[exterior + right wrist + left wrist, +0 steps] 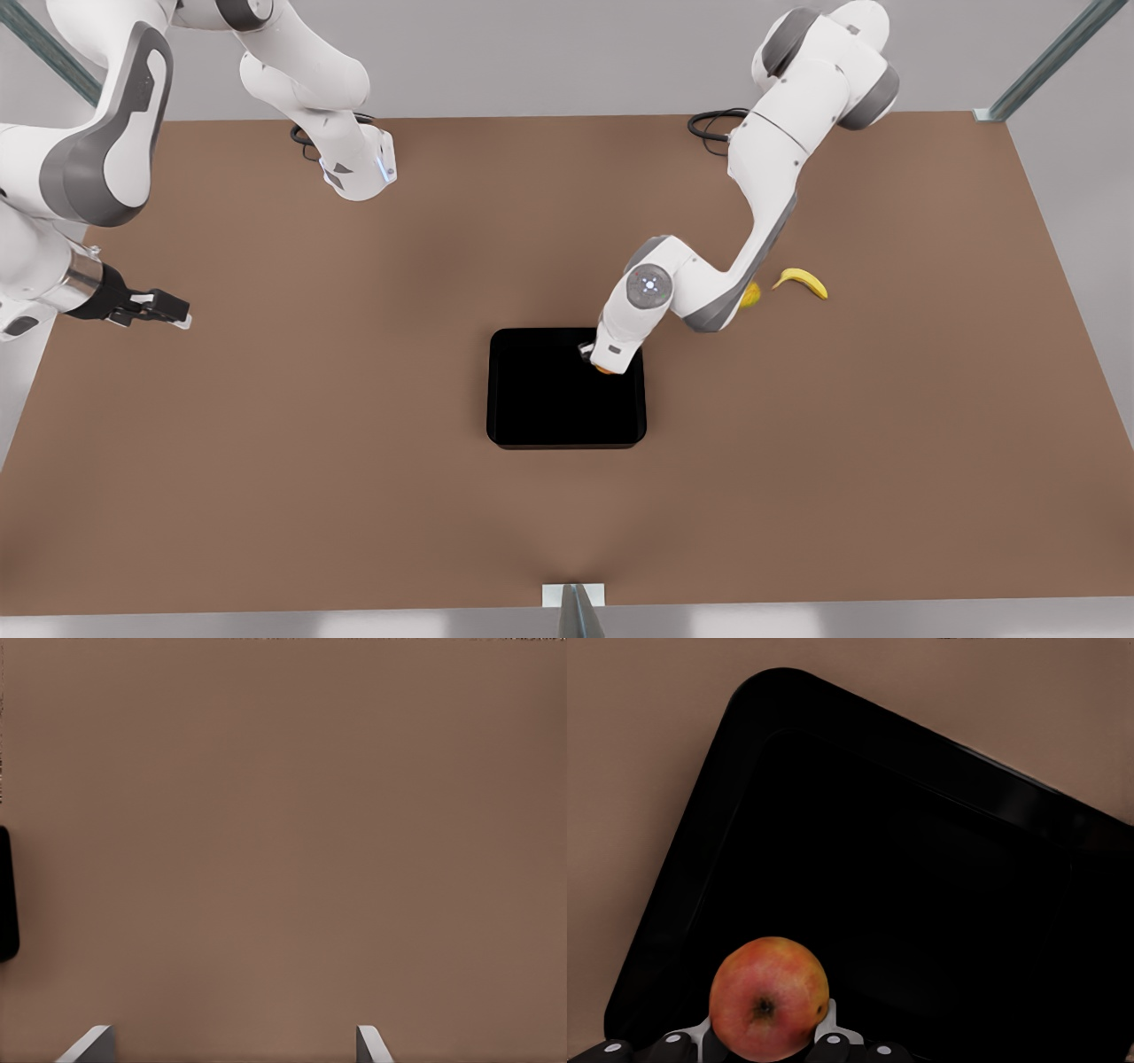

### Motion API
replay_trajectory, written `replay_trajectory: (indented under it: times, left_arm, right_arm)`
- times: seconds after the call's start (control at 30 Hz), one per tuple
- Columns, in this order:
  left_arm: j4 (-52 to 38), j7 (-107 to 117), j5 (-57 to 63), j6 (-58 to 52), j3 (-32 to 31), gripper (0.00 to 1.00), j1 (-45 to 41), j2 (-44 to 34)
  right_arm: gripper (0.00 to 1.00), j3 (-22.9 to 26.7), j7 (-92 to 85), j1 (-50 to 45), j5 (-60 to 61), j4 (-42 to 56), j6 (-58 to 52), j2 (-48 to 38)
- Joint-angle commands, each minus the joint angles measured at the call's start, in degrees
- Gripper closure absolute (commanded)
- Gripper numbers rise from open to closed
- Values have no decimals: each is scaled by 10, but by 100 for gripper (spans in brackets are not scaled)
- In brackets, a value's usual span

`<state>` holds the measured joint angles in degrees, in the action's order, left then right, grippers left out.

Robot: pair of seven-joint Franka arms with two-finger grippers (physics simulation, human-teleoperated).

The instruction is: Place the storage box in the middle with the right arm, and place the apple in the storage box with the left arm

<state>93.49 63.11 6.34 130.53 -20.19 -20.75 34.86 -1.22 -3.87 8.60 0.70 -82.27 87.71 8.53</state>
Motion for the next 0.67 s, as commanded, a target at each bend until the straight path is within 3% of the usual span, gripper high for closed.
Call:
replay_trajectory:
  times: [0.0,0.1,0.13,0.17,0.33,0.37,0.47,0.5,0.57,0.63]
  left_arm:
    - [-5,-3,-54,2,6,41,-7,3]
    - [-44,-6,-53,2,25,41,-23,37]
    - [-48,-5,-41,3,26,31,-31,47]
    - [-48,-6,-38,11,26,0,-31,47]
    - [-47,-7,-35,11,26,0,-30,42]
    - [-43,-26,-30,-1,26,0,-13,15]
    - [-41,-329,-40,-266,27,0,120,-158]
    - [-40,-400,-43,-313,67,0,128,-210]
    - [-41,-494,-65,-351,134,0,125,-279]
    - [-41,-493,-64,-357,134,0,123,-286]
  right_arm:
    - [0,1,0,-1,0,0,0,0]
    - [0,0,2,-1,1,0,-2,0]
    - [0,1,0,0,1,0,-3,0]
    - [0,0,1,-1,0,0,-5,0]
    - [0,-5,5,-40,-43,8,-5,-3]
    - [0,-6,6,-40,-48,8,-3,-3]
    - [0,-4,6,-35,-48,8,-3,-2]
    - [0,-4,6,-39,-48,8,-3,-1]
    - [0,-6,7,-40,-46,7,-3,-1]
    - [0,-9,6,-40,-45,7,-3,-1]
